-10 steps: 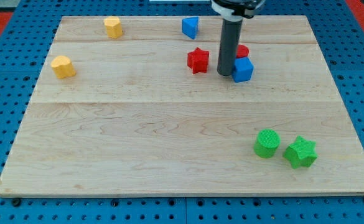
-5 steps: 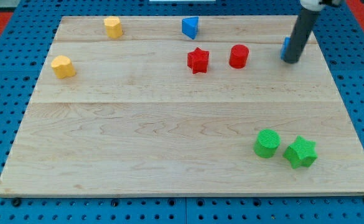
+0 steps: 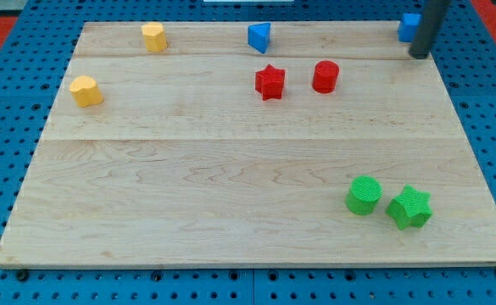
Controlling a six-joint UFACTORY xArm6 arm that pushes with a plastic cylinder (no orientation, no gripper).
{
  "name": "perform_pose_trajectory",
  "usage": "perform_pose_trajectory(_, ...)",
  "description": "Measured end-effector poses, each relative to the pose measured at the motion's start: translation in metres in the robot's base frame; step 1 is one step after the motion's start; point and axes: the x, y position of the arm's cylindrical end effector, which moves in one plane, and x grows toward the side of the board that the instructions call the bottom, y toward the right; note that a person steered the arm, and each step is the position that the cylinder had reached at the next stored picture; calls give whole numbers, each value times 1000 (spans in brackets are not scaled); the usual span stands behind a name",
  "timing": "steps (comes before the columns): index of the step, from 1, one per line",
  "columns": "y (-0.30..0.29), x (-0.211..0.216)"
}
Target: Slide the blue cube parallel to the right of the triangle
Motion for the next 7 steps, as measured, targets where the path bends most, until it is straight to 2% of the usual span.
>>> perform_pose_trajectory(1, 45, -24)
perform_pose_trajectory(2, 22, -77)
perform_pose_trajectory(4, -9, -69)
perform_pose_trajectory(5, -61, -69)
perform_pose_trajectory(6, -85, -65)
perform_pose_trajectory(7, -85, -66)
